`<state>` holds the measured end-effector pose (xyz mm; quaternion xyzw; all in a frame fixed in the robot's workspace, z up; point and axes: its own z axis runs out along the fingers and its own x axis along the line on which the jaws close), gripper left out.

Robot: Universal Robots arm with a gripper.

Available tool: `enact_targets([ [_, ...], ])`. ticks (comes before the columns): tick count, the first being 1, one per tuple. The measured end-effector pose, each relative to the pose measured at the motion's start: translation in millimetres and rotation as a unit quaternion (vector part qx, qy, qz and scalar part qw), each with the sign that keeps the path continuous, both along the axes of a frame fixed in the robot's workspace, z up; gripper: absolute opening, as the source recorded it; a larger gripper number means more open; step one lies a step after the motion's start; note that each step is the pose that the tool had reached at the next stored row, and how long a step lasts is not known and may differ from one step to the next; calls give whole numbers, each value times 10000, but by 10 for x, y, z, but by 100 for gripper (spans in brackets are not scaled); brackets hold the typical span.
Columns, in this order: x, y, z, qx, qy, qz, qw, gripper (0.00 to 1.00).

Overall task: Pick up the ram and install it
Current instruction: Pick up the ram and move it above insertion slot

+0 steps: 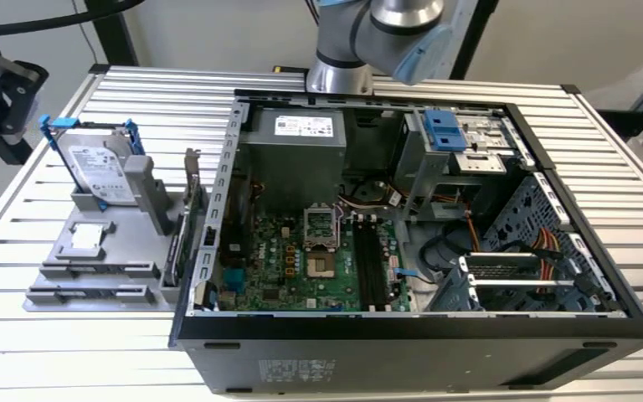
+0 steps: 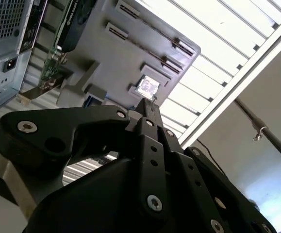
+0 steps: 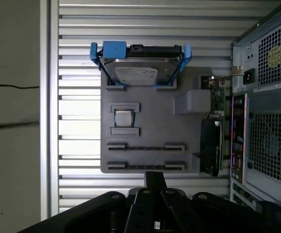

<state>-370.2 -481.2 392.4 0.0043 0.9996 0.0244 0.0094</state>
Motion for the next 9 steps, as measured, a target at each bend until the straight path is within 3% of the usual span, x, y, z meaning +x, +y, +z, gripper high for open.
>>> enact_targets([
  [9,3,-159,0,0,0,53,10000,0],
])
